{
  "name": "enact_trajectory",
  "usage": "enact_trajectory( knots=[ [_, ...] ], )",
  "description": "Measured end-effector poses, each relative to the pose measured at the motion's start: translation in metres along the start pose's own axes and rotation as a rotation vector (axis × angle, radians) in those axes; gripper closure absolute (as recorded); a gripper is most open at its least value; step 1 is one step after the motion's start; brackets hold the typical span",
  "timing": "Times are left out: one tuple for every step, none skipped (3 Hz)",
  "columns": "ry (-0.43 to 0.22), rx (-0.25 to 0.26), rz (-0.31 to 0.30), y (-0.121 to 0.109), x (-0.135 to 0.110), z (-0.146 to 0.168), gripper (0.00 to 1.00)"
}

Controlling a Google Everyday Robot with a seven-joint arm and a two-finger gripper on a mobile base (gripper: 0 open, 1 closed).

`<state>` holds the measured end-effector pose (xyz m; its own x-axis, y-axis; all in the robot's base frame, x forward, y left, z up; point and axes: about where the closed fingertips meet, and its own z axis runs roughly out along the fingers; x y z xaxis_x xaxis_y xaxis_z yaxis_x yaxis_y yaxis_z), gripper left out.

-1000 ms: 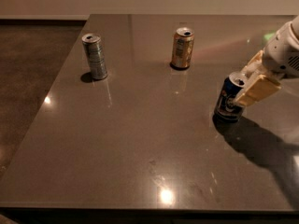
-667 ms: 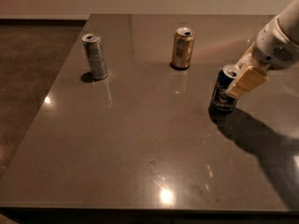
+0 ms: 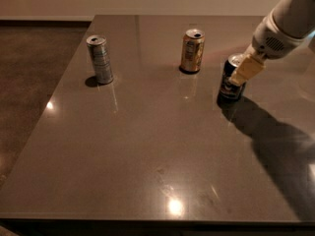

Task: Move pepsi can near orange can

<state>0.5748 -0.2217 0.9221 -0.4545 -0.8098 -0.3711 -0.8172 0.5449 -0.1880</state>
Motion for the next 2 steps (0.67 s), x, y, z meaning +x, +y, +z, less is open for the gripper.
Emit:
enact_trajectory(
  knots=[
    [0.001,0.016,0.044,-0.024,-0.011,0.008,1.00],
    [-0.001,0.013,0.063,-0.039,-0.023,0.013,1.00]
  ],
)
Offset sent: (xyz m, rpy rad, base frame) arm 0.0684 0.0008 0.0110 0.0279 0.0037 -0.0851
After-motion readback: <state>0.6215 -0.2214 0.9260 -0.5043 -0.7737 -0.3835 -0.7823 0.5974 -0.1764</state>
